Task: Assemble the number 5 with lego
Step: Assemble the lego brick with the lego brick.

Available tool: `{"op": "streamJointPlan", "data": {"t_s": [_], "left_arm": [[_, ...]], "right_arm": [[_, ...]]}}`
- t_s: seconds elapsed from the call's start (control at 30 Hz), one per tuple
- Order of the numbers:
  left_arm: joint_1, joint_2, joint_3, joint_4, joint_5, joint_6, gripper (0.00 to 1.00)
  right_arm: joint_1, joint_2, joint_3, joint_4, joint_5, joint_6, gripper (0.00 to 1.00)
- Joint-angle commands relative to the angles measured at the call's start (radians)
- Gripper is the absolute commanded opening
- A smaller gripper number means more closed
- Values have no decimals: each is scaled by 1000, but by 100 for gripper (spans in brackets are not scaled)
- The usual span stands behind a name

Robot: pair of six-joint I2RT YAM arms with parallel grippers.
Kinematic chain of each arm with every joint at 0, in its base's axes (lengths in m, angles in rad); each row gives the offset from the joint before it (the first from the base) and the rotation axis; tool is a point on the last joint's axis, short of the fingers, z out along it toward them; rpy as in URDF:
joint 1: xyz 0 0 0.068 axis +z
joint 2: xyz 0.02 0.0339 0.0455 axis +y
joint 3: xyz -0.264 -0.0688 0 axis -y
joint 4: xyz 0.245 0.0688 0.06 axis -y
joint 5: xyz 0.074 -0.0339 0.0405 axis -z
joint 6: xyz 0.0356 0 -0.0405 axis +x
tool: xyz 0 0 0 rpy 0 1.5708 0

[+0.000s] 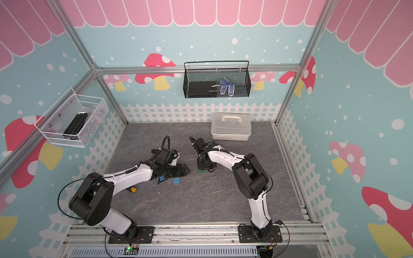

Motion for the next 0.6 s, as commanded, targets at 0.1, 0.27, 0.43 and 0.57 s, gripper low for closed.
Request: {"op": "streamJointPlan", "data": {"t_s": [0.1, 0.27, 0.43, 0.57], "left_arm": [[-4, 1, 17, 7, -3, -12, 91], [-3, -4, 17, 6, -8, -14, 91], [-3, -3, 20, 4, -8, -15, 91], [-4, -26, 19, -2, -13, -21, 90]], "right_arm": [[-10, 103, -84, -31, -19, 38, 2], [-10, 75, -74, -44, 1, 28, 9], [-9, 45, -35, -70, 5, 20, 17], [-9, 20, 6, -100, 6, 10, 26]]}}
